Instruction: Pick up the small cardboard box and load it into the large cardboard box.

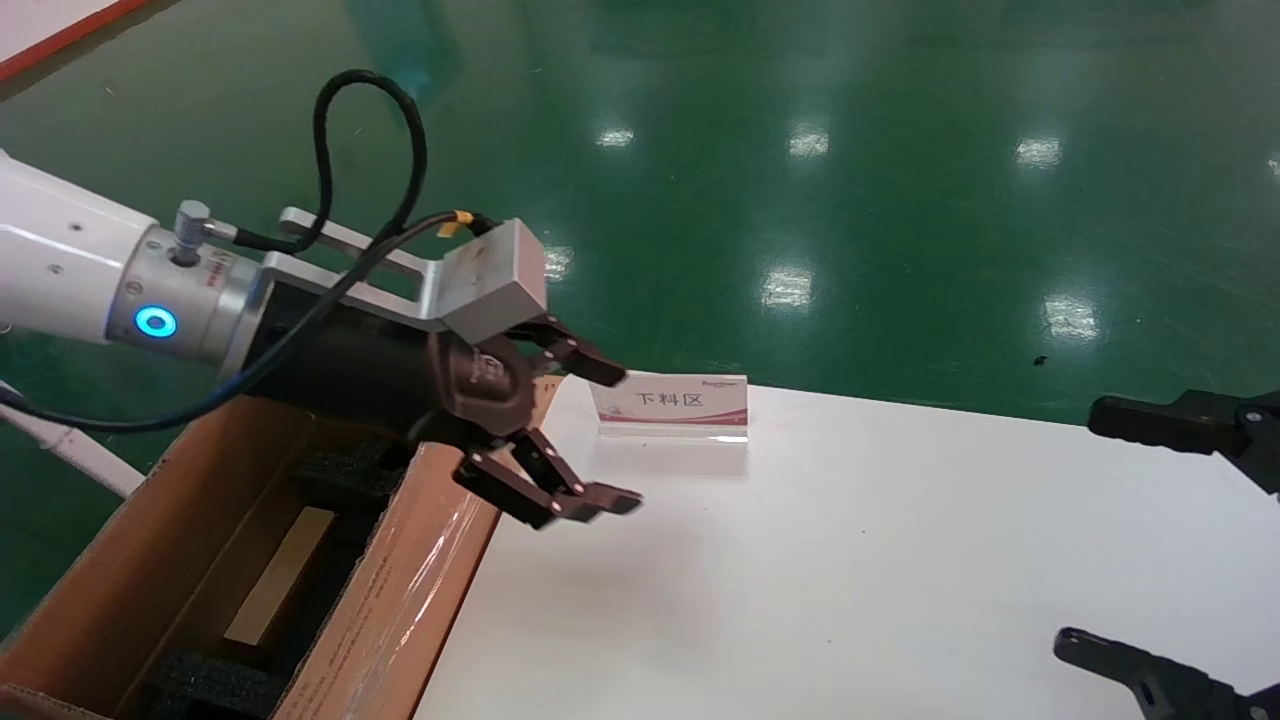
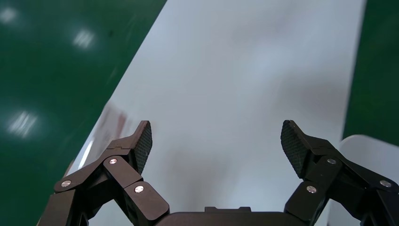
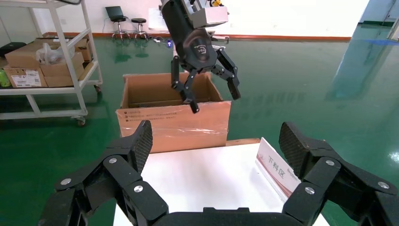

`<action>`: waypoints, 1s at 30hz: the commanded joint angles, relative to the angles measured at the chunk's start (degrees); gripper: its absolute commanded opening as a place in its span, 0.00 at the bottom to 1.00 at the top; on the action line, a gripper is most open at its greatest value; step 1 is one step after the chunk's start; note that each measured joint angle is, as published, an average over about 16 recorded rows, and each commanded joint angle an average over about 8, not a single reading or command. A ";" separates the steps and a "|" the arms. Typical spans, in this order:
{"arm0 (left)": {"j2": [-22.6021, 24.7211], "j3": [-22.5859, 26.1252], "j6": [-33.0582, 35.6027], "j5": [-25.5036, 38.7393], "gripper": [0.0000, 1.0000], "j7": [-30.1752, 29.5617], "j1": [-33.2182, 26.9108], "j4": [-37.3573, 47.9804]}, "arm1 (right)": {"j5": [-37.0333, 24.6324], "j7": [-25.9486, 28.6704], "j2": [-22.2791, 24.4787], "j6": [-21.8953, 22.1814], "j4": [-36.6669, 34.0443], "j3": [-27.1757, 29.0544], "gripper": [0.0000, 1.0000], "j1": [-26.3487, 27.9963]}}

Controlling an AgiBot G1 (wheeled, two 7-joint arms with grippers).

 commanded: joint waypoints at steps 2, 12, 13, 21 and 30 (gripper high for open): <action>0.86 -5.96 1.20 -1.36 1.00 1.95 5.09 0.24 | 0.01 0.00 0.00 0.00 0.00 -0.01 1.00 0.00; 3.70 -25.67 5.16 -5.84 1.00 8.40 21.94 1.05 | 0.02 -0.02 0.01 0.01 0.00 -0.03 1.00 0.01; 3.99 -27.67 5.57 -6.30 1.00 9.05 23.66 1.13 | 0.02 -0.02 0.01 0.01 0.00 -0.03 1.00 0.01; 6.27 -43.48 8.74 -9.90 1.00 14.22 37.17 1.78 | 0.04 -0.03 0.02 0.02 0.00 -0.05 1.00 0.01; 8.50 -59.14 11.83 -13.40 1.00 19.17 50.53 2.42 | 0.05 -0.04 0.03 0.04 -0.01 -0.07 1.00 0.01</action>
